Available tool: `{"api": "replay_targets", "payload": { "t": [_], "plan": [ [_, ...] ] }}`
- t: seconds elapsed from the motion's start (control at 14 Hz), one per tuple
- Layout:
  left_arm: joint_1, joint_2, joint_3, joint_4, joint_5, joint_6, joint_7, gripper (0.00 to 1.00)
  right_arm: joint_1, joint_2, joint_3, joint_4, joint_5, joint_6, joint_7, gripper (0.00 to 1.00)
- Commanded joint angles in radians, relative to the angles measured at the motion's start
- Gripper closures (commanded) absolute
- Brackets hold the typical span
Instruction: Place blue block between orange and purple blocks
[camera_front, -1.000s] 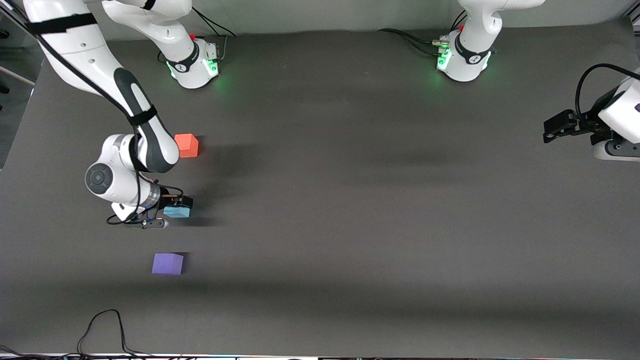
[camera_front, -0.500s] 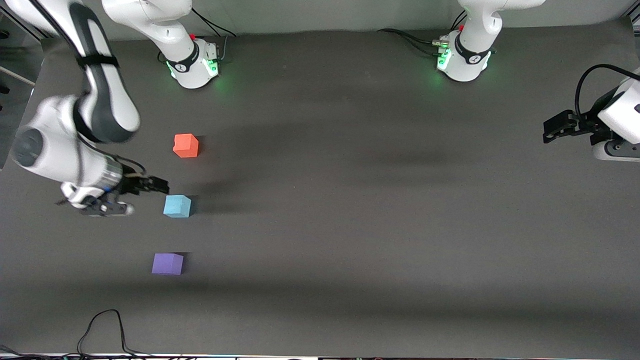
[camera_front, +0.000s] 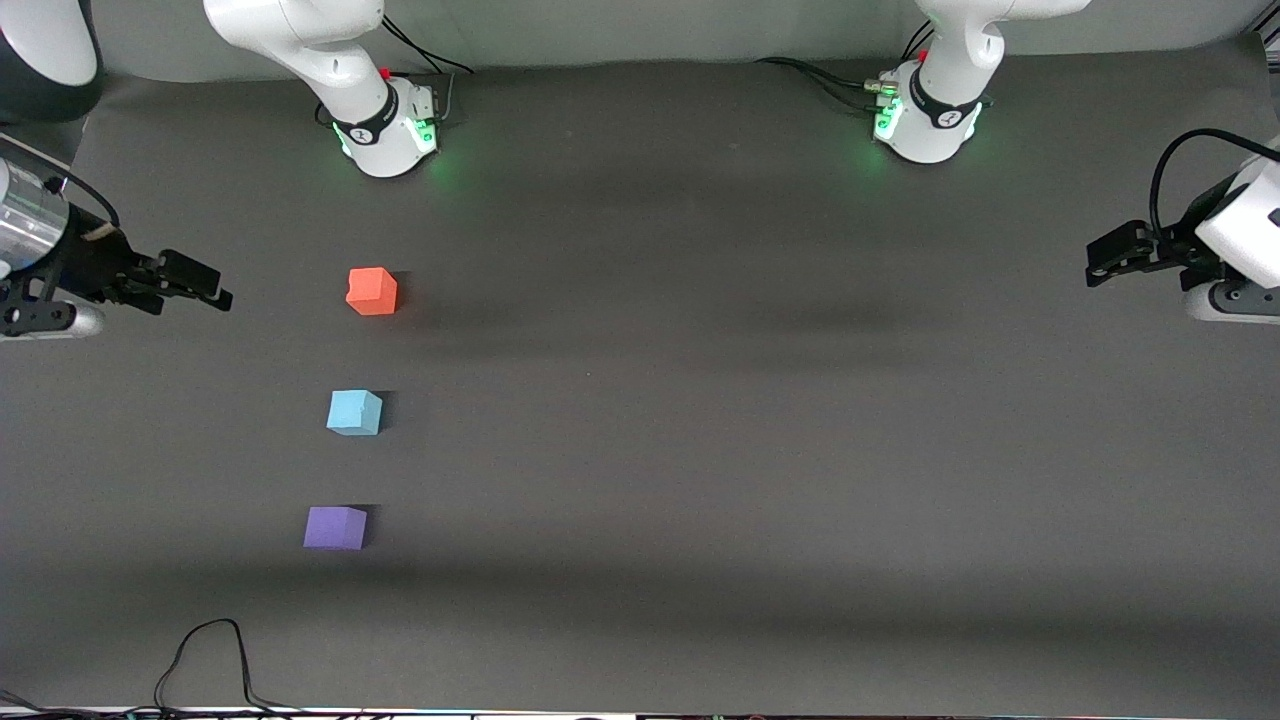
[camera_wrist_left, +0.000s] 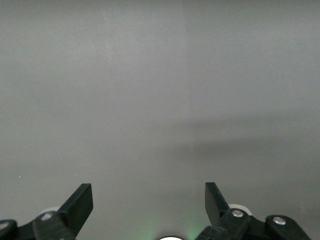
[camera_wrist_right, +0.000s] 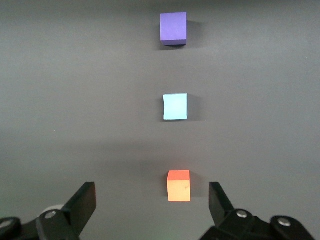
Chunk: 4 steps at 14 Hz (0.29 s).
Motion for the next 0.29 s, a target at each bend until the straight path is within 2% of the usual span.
{"api": "replay_targets", "payload": {
  "t": [0.0, 0.21],
  "plan": [
    [-0.011, -0.007, 0.008, -0.005, -0.007, 0.009, -0.004, 0.00, 0.012, -0.022, 0.005, -0.004, -0.004, -0.010, -0.002, 0.00],
    [-0.013, -0.006, 0.008, -0.006, -0.007, 0.009, -0.004, 0.00, 0.012, -0.034, 0.004, -0.006, -0.004, -0.011, -0.003, 0.00]
  ]
}}
